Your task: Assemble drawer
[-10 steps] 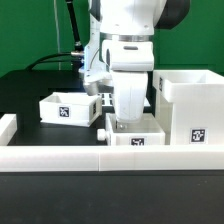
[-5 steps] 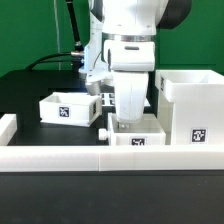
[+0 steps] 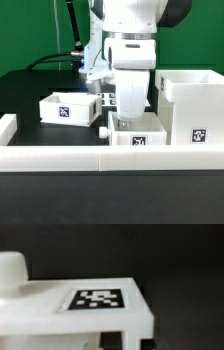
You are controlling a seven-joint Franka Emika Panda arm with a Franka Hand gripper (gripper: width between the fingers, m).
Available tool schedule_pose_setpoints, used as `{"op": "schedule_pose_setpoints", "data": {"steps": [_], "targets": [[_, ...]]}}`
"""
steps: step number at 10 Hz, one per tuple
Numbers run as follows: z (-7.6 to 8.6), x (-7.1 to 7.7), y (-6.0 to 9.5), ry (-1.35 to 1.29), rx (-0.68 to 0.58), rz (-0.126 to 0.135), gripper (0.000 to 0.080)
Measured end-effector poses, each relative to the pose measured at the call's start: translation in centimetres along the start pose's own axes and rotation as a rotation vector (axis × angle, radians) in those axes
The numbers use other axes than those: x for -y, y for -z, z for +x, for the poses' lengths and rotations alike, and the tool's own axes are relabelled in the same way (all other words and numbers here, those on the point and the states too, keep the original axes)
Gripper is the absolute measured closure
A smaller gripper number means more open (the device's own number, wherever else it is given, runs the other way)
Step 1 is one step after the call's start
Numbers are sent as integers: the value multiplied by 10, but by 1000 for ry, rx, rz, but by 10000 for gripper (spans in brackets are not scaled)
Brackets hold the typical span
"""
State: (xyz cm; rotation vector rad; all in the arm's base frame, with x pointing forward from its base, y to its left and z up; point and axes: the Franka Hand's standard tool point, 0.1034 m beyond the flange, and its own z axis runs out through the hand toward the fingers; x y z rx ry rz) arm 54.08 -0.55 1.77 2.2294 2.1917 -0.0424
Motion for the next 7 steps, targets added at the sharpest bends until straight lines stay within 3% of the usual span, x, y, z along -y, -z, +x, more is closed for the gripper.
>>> {"op": "schedule_pose_setpoints", "data": {"steps": [3,5,7], "targets": [[5,2,-2,-3,-4,-6,755],[4,0,-2,-6,-8,-34,755],[5,2,-3,-1,-6,-29,755]]}}
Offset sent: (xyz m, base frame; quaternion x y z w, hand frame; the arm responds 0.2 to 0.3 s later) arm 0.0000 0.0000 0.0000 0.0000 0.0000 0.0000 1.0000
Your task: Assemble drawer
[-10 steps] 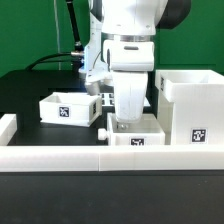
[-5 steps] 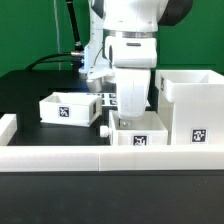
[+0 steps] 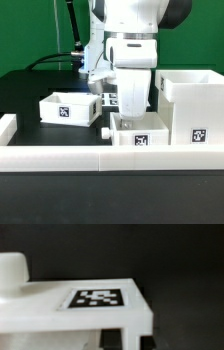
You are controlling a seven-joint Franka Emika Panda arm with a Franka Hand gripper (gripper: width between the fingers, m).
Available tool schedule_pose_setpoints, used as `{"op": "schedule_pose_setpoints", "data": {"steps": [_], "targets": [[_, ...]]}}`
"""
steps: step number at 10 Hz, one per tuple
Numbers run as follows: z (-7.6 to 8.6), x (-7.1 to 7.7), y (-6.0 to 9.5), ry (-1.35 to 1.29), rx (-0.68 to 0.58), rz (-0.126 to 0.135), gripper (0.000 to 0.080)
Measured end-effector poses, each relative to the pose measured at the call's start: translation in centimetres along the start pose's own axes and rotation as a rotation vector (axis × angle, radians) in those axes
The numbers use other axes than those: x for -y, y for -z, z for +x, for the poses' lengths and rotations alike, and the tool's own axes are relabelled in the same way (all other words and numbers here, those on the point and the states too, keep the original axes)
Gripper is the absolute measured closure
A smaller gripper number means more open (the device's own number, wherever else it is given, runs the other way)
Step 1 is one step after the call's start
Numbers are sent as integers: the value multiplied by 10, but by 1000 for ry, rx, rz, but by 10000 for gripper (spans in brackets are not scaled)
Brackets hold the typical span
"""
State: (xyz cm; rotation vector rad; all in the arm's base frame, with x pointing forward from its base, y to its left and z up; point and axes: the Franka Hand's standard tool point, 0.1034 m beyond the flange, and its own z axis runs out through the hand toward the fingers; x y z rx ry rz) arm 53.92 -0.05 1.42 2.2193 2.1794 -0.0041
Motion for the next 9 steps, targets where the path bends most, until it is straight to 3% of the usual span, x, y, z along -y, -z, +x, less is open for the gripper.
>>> {"op": "schedule_pose_setpoints", "data": {"steps": [2,9], "targets": [[7,1,1,39,13,17,755],[16,-1,1,16,14,16,755]]}}
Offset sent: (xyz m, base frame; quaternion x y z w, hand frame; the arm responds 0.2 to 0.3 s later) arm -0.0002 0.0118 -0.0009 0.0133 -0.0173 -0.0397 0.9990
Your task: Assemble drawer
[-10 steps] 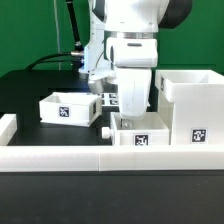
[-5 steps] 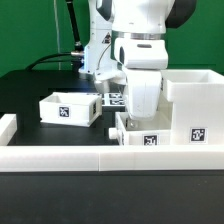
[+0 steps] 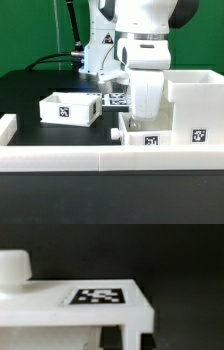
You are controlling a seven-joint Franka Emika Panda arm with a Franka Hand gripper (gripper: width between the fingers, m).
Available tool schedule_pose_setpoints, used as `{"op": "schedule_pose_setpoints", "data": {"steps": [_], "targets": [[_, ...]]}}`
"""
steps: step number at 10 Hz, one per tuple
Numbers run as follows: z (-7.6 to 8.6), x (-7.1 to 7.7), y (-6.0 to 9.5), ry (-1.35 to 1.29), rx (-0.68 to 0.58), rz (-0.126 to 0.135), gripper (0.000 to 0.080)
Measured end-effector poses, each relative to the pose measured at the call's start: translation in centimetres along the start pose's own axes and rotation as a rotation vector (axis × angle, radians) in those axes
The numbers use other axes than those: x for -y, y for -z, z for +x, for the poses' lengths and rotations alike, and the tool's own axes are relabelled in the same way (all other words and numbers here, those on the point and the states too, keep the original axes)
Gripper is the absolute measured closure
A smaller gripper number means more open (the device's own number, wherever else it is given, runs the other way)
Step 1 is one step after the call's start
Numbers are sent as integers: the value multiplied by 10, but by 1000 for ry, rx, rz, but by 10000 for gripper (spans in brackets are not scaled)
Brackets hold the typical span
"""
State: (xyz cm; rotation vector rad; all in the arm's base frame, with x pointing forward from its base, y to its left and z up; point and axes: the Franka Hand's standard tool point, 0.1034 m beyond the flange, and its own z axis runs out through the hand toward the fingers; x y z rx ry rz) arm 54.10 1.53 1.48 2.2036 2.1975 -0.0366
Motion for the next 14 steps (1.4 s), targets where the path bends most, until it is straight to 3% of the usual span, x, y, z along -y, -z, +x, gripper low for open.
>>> {"op": "schedule_pose_setpoints", "data": {"steps": [3,7,9,10,14], "targets": [[2,-5,1,12,12,-17,755],[-1,-6,2,3,13,-19,755],[-1,-10,8,-6,12,-29,346],[-2,-10,14,-7,16,-25,222],[-23,-20,54,-15,38,-17,154]]}}
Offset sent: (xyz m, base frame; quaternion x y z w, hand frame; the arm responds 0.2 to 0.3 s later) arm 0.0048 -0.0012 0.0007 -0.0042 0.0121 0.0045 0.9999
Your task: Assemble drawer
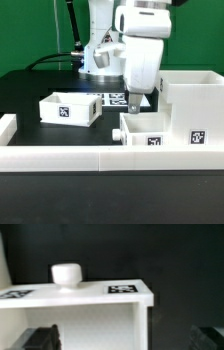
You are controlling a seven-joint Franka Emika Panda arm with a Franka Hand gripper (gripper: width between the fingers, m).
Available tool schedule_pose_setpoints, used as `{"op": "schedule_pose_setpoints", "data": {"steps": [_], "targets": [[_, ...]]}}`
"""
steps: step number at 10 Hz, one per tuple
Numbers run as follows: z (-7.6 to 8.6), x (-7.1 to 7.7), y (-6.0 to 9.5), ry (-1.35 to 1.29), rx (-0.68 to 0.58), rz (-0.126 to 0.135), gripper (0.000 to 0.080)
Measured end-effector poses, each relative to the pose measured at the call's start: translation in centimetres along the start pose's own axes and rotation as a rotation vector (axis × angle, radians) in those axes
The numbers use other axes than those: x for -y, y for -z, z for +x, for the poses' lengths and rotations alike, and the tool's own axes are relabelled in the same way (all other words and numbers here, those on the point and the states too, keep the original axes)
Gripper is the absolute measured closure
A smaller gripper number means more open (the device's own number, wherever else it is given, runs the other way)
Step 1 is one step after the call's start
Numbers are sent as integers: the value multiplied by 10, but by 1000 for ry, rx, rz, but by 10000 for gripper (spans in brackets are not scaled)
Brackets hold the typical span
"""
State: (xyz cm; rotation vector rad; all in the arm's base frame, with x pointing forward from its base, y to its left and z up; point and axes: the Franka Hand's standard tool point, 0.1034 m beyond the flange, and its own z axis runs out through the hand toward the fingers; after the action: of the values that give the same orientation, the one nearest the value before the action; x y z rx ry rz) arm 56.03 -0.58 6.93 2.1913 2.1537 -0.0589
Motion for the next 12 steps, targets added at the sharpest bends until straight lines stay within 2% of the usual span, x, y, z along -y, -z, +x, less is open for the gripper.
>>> {"op": "schedule_pose_setpoints", "data": {"steps": [2,3,5,6,7,8,9,12], "targets": [[-30,-15,18,0,16,6,151],[-38,-19,20,-1,15,-2,151],[-41,-16,17,-5,15,5,151],[-42,-15,10,16,8,6,151],[-46,-9,-12,64,-31,12,151],[-54,-15,-20,63,-71,24,151],[-58,-23,-21,78,-90,14,151],[-66,-21,-45,118,-197,32,151]]}}
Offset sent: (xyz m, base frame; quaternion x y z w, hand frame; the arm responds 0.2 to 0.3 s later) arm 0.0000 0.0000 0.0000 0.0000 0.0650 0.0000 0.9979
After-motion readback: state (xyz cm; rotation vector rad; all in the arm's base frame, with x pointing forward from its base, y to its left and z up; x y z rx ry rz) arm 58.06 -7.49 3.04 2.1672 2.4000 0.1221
